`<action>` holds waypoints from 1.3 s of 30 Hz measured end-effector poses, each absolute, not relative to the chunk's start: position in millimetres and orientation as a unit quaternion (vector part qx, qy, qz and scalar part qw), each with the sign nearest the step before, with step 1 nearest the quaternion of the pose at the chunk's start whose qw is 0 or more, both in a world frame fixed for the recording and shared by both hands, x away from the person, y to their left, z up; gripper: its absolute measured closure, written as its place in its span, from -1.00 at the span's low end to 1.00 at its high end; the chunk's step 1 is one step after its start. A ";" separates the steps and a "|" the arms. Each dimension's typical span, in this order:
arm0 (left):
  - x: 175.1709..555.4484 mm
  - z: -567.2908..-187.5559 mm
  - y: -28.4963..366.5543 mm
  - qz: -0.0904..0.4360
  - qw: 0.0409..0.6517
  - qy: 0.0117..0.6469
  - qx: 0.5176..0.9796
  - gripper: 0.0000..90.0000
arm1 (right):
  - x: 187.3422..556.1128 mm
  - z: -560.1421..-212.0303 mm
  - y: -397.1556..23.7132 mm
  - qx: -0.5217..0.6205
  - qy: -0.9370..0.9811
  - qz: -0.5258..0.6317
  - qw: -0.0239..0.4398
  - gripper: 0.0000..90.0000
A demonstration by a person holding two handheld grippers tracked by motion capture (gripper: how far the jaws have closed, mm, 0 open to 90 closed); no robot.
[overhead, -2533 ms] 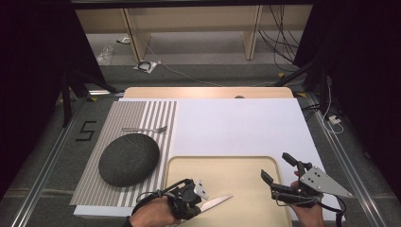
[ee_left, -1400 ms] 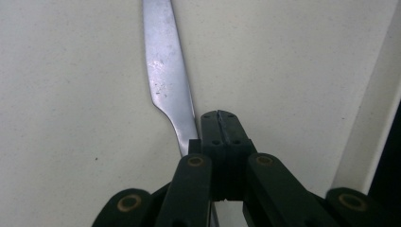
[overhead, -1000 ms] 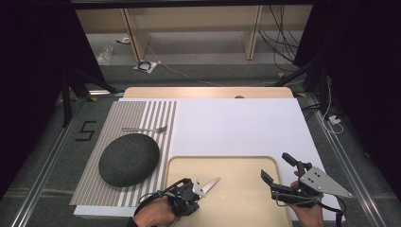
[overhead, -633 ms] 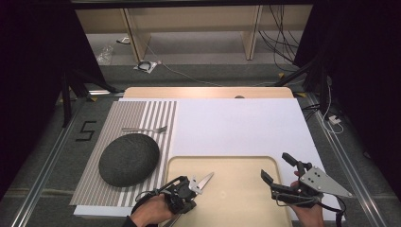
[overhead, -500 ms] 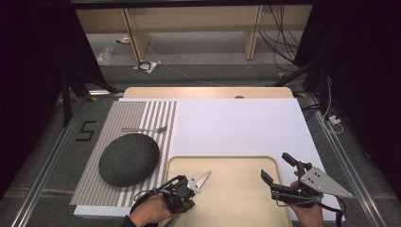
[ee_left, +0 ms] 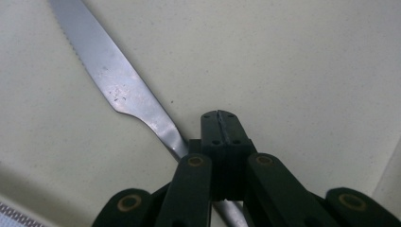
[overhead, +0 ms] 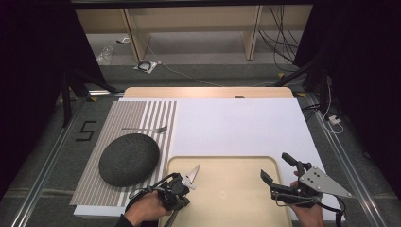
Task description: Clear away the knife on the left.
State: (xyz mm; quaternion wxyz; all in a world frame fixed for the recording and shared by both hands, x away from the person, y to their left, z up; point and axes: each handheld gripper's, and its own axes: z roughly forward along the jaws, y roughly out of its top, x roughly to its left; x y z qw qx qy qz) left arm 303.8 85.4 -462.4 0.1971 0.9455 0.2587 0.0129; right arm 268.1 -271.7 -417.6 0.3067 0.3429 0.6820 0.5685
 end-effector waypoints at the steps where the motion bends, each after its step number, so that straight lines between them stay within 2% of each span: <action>1: 304.2 -462.4 86.2 0.013 0.197 0.261 0.945 0.99 | 267.8 -417.4 -272.0 0.344 0.683 0.566 0.307 -0.71; 39: 310.5 -461.9 109.2 0.014 0.186 0.288 0.939 0.99 | 267.8 -417.5 -271.2 0.342 0.684 0.567 0.305 -0.71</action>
